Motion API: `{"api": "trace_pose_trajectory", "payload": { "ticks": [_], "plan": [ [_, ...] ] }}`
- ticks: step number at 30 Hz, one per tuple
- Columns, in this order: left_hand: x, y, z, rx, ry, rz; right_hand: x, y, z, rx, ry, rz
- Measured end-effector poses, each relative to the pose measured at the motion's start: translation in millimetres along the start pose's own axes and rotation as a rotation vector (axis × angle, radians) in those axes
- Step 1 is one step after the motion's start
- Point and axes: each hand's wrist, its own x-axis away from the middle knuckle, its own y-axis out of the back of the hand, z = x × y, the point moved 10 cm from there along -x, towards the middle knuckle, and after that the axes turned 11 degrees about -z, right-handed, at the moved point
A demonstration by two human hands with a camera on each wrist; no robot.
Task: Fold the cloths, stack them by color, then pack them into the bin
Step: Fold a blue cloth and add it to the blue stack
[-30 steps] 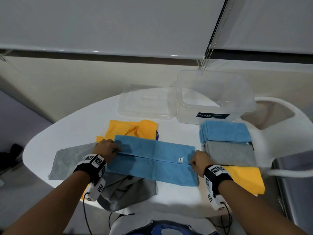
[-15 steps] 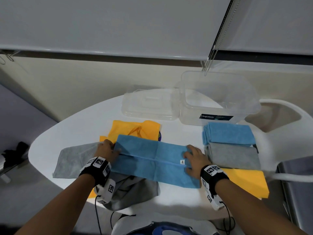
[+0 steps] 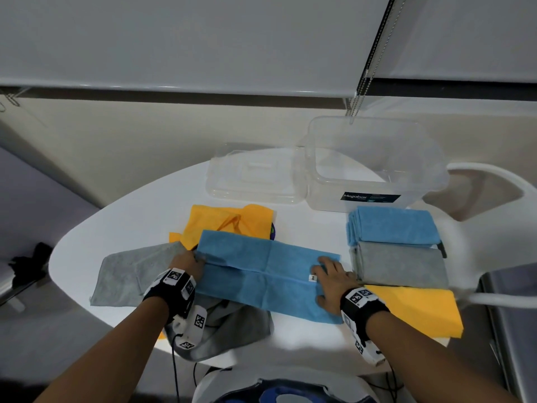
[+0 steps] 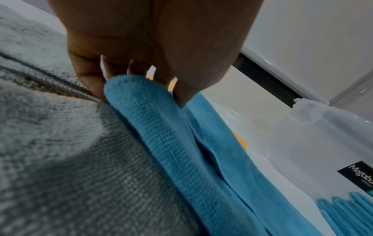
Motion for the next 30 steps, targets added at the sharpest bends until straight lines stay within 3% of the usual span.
{"api": "trace_pose_trajectory", "payload": {
  "ticks": [4,11,15,23,28,30],
  "plan": [
    [8.7,8.7,-6.9,0.017,-0.043,-0.074,0.5,0.8,-0.8,0.035,-0.006,0.017],
    [15.5,31.9,-74.9,0.072,-0.339,-0.153,14.5,-8.6,-3.5,0.088,-0.051,0.025],
    [-5.9,32.9,-135.7,-0.057,-0.472,-0.134,31.4,-15.5,-5.5,0.073,-0.093,0.034],
    [-16.9,5.6,-276.1,-0.415,-0.756,-0.261,75.3,-37.0,-0.2,-0.209,-0.213,0.11],
    [1.3,-22.8,-300.6,-0.318,-0.791,-0.232,82.4,-45.3,4.3,-0.279,-0.187,0.224],
    [12.6,-27.9,-287.2,-0.262,-0.757,-0.217,77.3,-35.1,-0.2,-0.337,-0.181,0.175]
  ]
}}
